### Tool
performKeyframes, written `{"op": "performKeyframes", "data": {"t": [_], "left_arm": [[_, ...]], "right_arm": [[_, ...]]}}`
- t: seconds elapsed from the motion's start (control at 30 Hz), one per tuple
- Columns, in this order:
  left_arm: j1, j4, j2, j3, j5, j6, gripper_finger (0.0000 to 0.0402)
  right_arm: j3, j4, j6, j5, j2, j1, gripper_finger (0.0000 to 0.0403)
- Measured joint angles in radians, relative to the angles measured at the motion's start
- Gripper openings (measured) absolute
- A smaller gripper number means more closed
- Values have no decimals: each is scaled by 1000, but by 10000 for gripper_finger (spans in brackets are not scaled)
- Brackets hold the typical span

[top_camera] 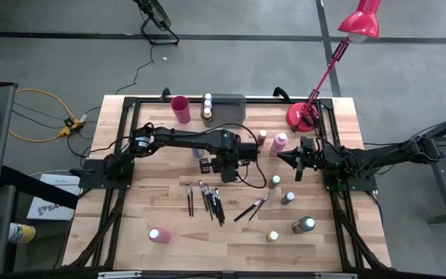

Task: Pick & Place Paint Supplies
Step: Put the dark yellow paint bottle into the black bin

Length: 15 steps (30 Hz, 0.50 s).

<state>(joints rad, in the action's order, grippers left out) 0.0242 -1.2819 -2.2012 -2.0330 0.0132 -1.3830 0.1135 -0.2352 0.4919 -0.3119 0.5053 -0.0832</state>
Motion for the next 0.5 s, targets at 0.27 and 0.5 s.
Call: {"op": "performKeyframes", "data": {"t": [0.27,0.5], "left_arm": [[14,-114,12,-119,15,270,117],[91,-211,12,-281,50,528,117]], "right_arm": [[0,0,0,0,0,0,3],[0,0,0,0,0,0,3]]}}
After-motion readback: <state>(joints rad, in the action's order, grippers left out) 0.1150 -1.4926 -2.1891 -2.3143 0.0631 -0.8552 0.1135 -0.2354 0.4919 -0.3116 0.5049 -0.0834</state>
